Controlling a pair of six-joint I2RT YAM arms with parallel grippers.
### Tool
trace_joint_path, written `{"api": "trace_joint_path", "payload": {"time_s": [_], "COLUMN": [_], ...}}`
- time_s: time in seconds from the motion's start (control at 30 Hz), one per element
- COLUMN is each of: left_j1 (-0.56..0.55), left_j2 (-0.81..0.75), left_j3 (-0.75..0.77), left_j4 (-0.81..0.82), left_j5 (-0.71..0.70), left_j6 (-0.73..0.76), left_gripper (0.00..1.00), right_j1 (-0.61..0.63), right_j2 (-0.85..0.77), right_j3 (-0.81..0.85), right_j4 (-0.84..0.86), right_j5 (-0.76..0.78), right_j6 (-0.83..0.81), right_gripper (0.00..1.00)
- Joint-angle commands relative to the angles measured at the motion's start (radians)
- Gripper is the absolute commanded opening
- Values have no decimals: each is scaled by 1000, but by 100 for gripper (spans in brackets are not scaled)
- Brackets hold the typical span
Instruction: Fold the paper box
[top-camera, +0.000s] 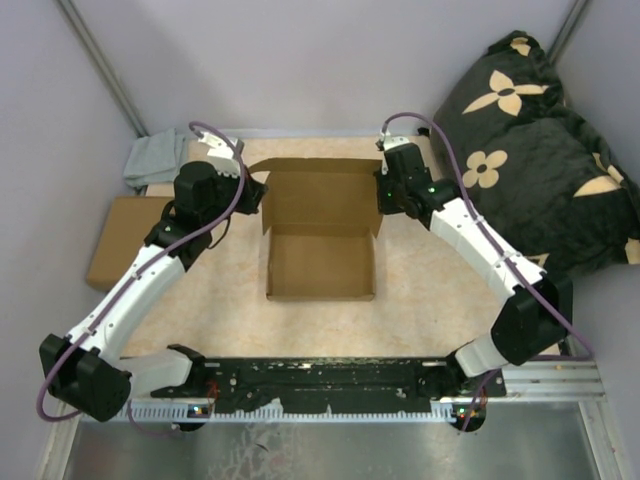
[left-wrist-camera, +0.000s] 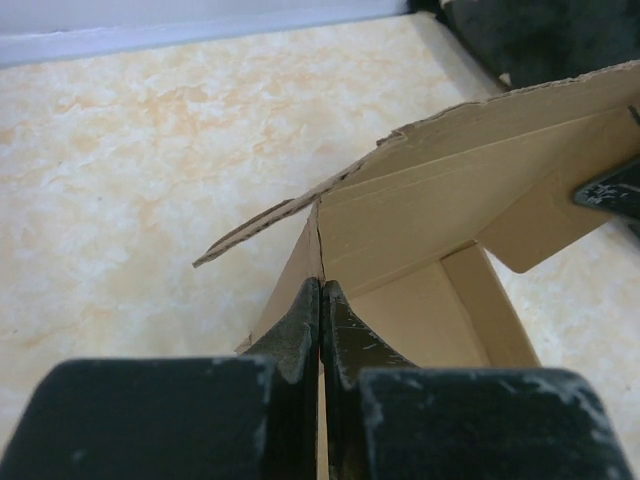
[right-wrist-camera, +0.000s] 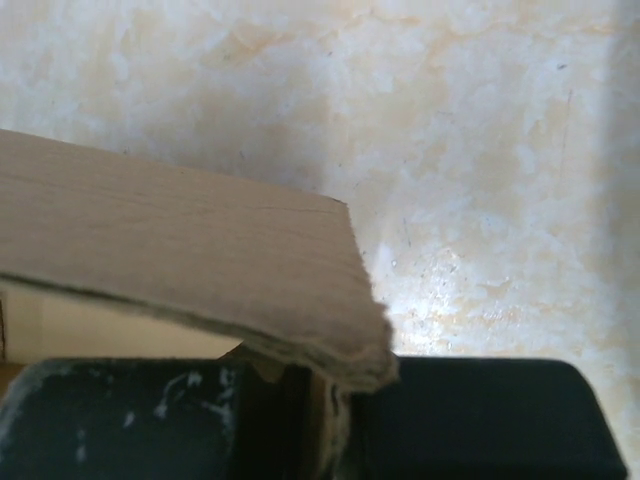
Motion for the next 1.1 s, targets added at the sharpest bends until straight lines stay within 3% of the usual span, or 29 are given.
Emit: {"api": "trace_joint_path", "payload": {"time_s": [0.0, 0.23, 0.43, 0.73, 1.07], "left_j1": [-11, -13, -41, -87, -131], "left_j2": [13, 59, 64, -38, -131], "left_j3": [-6, 9, -38, -163, -258], "left_j4": [126, 135, 150, 176, 108], "left_j5": [106, 88, 68, 27, -14], "left_j6": [-103, -137, -152, -249, -253], "left_gripper": [0, 2, 8, 13, 18], "right_j1": [14, 31, 97, 159, 222], "right_j2": [-71, -60, -87, -190, -259], "right_j3": [8, -5, -119, -304, -412], "right_j4": [174, 229, 284, 328, 314], "right_j5": [21, 64, 149, 213, 238], "right_j6": [35, 50, 54, 102, 153], "right_gripper": [3, 5, 5, 5, 8]}}
